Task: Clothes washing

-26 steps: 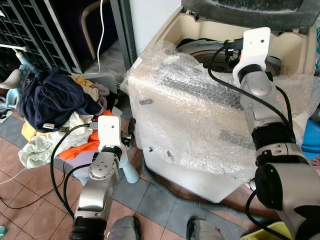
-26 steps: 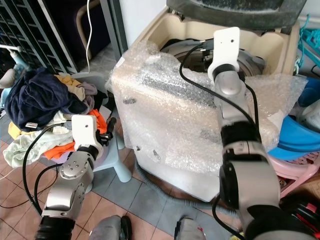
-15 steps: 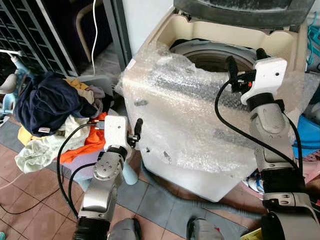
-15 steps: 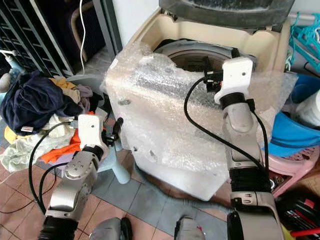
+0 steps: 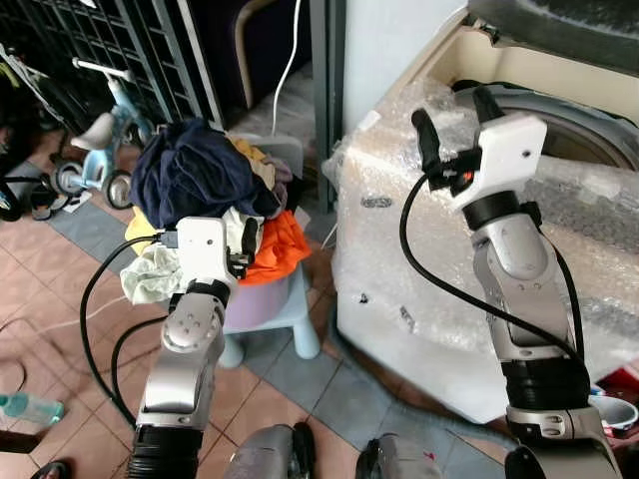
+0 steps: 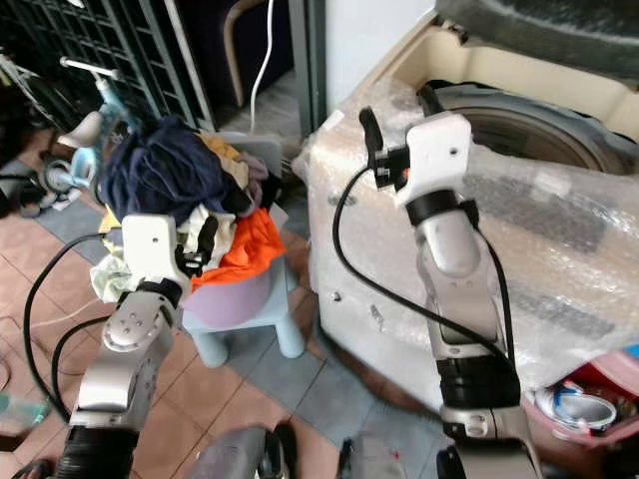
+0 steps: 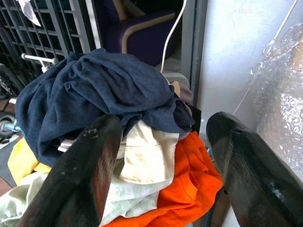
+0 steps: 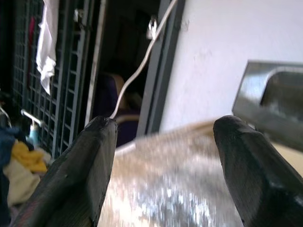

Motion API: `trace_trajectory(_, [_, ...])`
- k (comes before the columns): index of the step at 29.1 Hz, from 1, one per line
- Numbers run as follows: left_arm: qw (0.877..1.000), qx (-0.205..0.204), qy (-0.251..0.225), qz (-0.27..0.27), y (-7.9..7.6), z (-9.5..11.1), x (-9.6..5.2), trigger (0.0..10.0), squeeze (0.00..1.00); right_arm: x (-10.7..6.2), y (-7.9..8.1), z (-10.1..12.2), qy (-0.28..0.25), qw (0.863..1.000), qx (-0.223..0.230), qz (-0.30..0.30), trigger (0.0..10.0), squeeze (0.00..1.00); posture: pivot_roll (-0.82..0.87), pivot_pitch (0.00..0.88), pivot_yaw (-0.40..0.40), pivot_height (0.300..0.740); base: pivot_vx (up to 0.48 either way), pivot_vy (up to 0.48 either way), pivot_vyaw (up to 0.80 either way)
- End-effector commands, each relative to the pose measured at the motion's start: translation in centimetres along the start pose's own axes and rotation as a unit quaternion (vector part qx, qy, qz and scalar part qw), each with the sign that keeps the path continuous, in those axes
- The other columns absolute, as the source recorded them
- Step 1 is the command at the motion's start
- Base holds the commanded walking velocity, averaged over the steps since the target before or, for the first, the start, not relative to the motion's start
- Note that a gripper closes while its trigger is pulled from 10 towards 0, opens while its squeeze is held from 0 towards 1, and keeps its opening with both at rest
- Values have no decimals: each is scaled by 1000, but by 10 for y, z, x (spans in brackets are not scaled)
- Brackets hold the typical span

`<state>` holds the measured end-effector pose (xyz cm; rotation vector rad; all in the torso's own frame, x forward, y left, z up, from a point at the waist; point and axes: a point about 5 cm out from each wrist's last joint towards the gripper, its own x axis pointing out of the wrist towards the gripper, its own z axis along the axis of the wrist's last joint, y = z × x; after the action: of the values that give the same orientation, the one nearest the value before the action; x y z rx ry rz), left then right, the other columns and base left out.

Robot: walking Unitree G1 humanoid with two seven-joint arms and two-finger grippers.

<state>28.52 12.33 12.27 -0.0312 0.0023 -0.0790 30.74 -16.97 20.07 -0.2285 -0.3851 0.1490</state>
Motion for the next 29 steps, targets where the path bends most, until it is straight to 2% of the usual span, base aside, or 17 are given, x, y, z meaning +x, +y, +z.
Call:
trace_trajectory(1, [1000, 7, -3, 0, 2, 1, -1, 10000, 0, -7, -2, -3, 15, 1000, 1, -11, 10000, 0, -43, 96, 73, 740, 0, 480, 0])
trace_trajectory(6, [1000, 9, -6, 4, 4, 1, -2, 10000, 0, -27, -12, -15, 65, 996, 10, -61, 10000, 0, -51, 95, 79, 740, 0, 480, 0])
trace_trajectory(8, [1000, 8, -6, 7, 4, 2, -1, 10000, 0, -31, -15, -16, 78, 993, 22, -80, 10000, 0, -53, 93, 81, 740, 0, 480, 0])
trace_trajectory(10, [1000, 5, -7, 7, 4, 2, -1, 10000, 0, -31, -13, -14, 80, 993, 13, -81, 10000, 0, -57, 91, 83, 740, 0, 480, 0])
trace_trajectory(12, [1000, 9, -18, 2, 3, 5, 0, 10000, 0, -30, -7, -12, 86, 993, -28, -75, 10000, 0, -59, 91, 83, 740, 0, 0, 0])
trace_trajectory(14, [1000, 14, -19, 11, 3, 5, 0, 10000, 0, -32, 3, -17, 95, 994, 19, -48, 10000, 0, -58, 89, 82, 740, 0, 0, 0])
trace_trajectory(15, [1000, 12, -19, 14, 4, 5, 0, 10000, 0, -33, 5, -21, 108, 992, 39, -55, 10000, 0, -56, 101, 82, 740, 0, 0, 0])
trace_trajectory(19, [1000, 8, -20, 20, 7, 6, 1, 10000, 0, -37, 9, -29, 141, 987, 34, -73, 10000, 0, -53, 101, 81, 740, 0, 0, 0])
trace_trajectory(22, [999, 13, -27, 18, 9, 6, -1, 10000, 0, -41, 20, -26, 143, 989, 38, -24, 10000, 0, -50, 108, 81, 740, 90, 0, 0])
trace_trajectory(29, [1000, 5, -10, 19, 9, 0, -5, 10000, 0, -43, 16, -27, 145, 988, 34, -34, 10000, 0, -53, 115, 87, 740, 379, 0, 711])
